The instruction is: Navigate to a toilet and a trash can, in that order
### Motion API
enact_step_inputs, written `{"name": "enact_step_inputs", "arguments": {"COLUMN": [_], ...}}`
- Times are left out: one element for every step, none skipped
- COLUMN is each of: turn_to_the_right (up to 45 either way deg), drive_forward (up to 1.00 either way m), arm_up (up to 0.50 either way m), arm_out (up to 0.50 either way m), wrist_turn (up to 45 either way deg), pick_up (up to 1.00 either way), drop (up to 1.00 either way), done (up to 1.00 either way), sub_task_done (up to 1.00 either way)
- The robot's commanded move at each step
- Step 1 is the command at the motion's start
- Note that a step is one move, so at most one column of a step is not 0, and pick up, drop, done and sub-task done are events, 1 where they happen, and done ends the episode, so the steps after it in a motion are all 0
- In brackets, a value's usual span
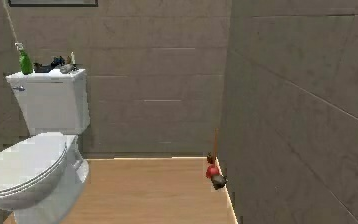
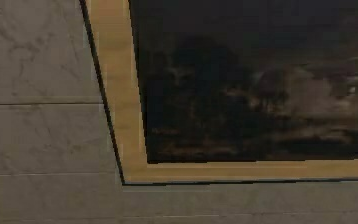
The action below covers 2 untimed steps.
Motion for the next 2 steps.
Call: {"name": "enact_step_inputs", "arguments": {"turn_to_the_right": [-33.0,0.0], "drive_forward": [0.0,0.55], "arm_up": [0.0,0.0], "arm_out": [0.0,0.0], "wrist_turn": [0.0,0.0], "pick_up": [0.0,0.0], "drop": [0.0,0.0], "done": [0.0,0.0], "sub_task_done": [0.0,0.0]}}
